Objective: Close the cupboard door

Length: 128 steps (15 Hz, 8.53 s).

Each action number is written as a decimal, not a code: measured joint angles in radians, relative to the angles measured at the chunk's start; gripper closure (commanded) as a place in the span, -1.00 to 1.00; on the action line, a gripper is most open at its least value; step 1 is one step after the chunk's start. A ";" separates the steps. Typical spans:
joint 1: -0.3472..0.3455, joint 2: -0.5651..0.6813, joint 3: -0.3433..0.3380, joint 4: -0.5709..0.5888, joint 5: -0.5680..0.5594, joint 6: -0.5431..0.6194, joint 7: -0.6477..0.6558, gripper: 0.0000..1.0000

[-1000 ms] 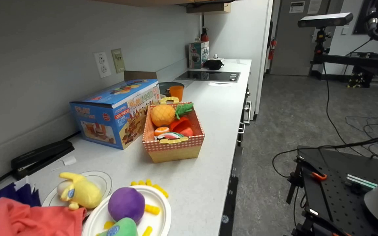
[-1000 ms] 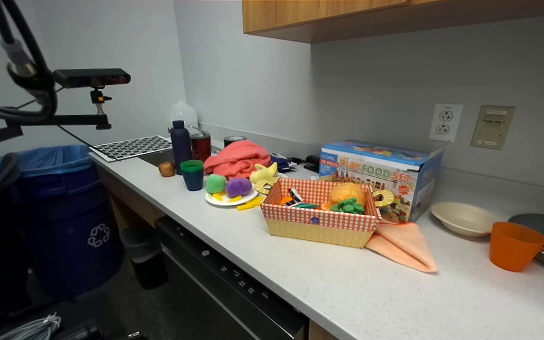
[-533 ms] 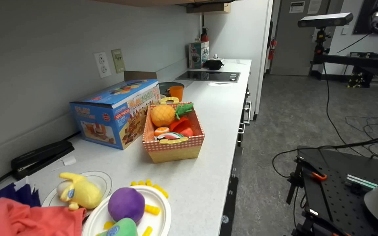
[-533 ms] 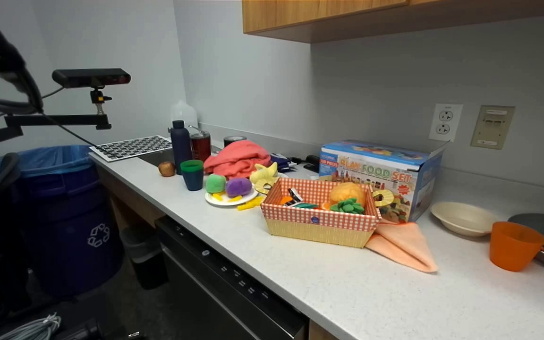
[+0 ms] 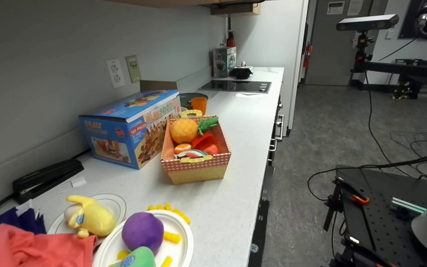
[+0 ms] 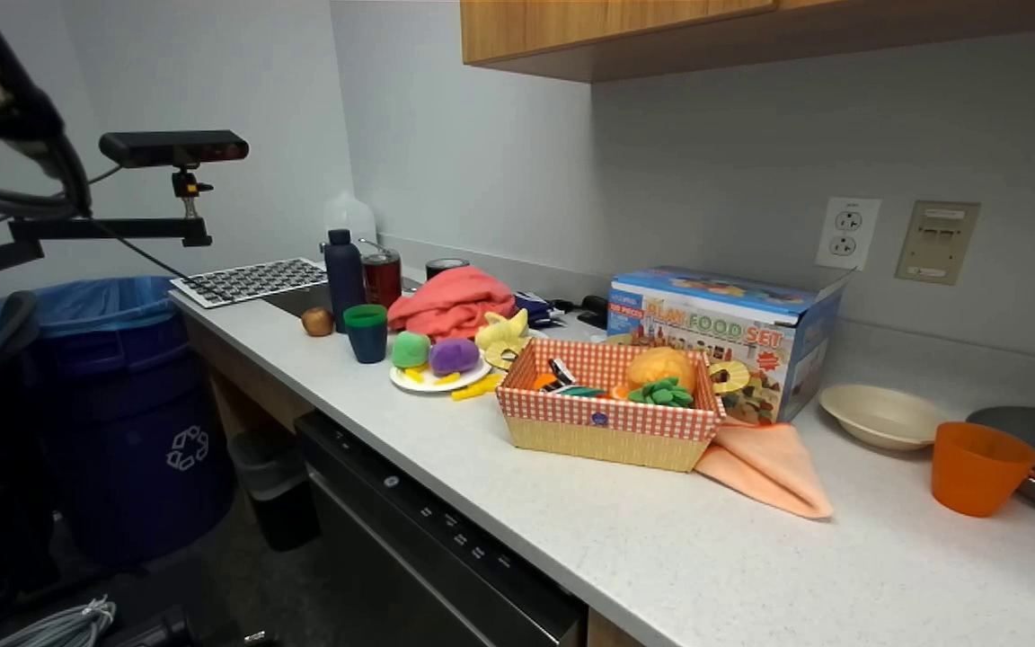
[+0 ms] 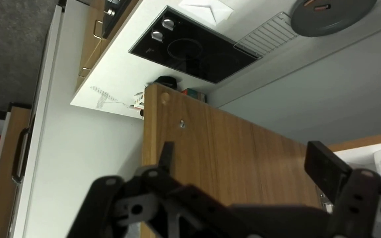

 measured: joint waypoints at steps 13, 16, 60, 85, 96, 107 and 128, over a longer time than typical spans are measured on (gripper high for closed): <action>0.089 0.144 -0.198 0.221 0.171 0.014 -0.268 -1.00; 0.195 0.159 -0.298 0.265 0.280 -0.041 -0.479 -1.00; 0.377 0.087 -0.255 0.324 0.438 -0.402 -0.678 -1.00; 0.534 0.178 -0.159 0.313 0.748 -0.345 -0.715 -1.00; 0.550 0.273 -0.129 0.393 0.907 0.029 -0.895 -1.00; 0.556 0.352 -0.082 0.406 1.068 0.183 -1.022 -1.00; 0.534 0.359 -0.076 0.408 1.132 0.181 -1.024 -1.00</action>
